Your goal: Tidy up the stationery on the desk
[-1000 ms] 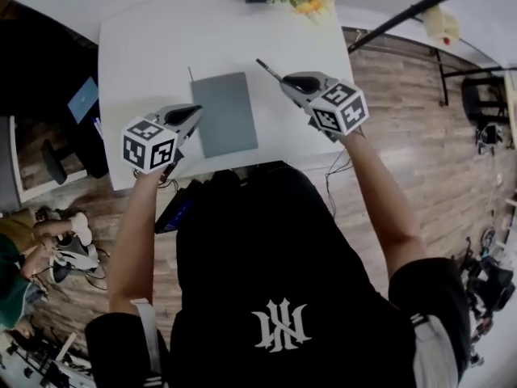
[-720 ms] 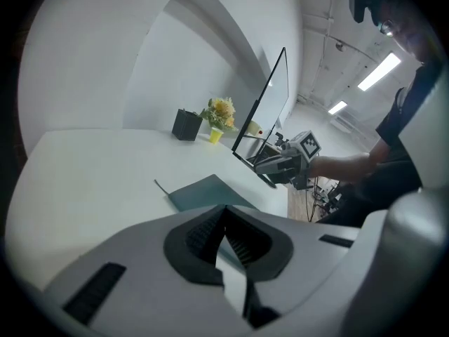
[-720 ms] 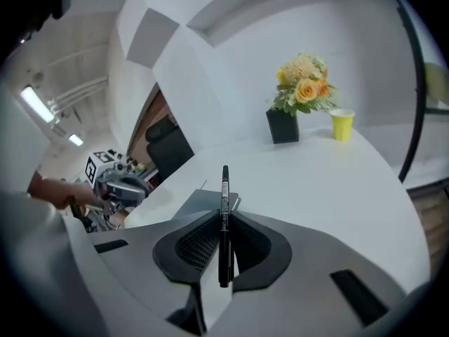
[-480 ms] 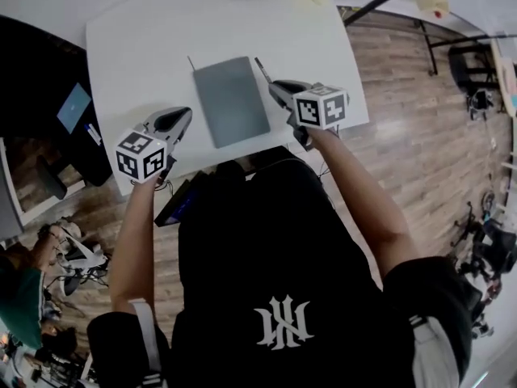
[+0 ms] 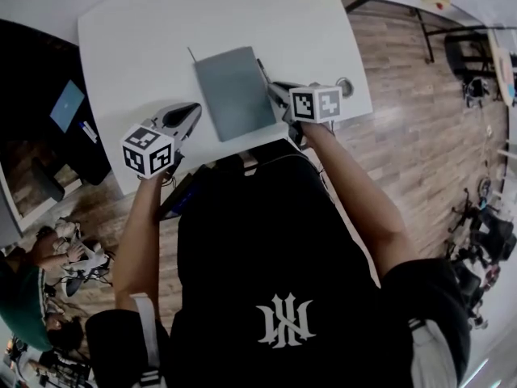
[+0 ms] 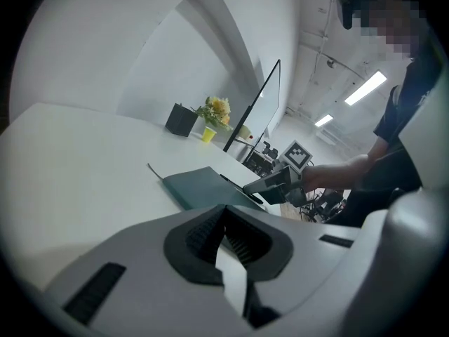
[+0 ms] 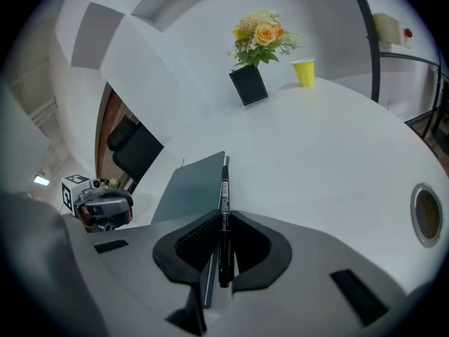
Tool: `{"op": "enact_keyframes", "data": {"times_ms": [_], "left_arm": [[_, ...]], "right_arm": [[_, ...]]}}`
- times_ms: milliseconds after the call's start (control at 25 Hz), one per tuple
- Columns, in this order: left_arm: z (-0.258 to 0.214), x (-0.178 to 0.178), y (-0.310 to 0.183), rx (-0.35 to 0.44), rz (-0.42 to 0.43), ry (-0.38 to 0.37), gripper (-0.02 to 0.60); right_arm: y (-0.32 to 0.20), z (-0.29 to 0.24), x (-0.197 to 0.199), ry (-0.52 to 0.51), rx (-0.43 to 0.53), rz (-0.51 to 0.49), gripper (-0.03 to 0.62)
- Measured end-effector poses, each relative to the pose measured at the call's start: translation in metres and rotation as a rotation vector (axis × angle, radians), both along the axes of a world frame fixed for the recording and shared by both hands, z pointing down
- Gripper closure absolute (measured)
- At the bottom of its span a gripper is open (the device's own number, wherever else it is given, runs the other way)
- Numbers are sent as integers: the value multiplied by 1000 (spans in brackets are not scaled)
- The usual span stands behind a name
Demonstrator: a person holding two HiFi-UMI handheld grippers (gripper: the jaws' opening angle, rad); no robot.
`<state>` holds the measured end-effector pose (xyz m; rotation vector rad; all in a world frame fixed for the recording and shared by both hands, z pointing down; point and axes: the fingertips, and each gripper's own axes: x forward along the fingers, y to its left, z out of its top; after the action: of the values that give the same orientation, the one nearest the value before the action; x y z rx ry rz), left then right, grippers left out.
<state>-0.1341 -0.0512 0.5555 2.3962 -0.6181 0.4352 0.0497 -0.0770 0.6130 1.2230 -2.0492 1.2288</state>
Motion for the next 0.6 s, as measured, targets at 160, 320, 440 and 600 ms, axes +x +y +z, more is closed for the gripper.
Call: {"op": "enact_keyframes", "data": {"times_ms": [160, 320, 440, 600], "left_arm": [[-1, 5, 2, -4, 3, 18, 578], [-3, 10, 6, -9, 14, 31, 577], [-2, 12, 8, -11, 26, 30, 577], [-1, 11, 7, -13, 30, 31, 577]], "right_arm": [[4, 2, -3, 1, -14, -6, 528], [6, 2, -3, -4, -20, -7, 528], [6, 3, -2, -1, -28, -20, 527], [7, 3, -3, -23, -37, -42, 526]]}}
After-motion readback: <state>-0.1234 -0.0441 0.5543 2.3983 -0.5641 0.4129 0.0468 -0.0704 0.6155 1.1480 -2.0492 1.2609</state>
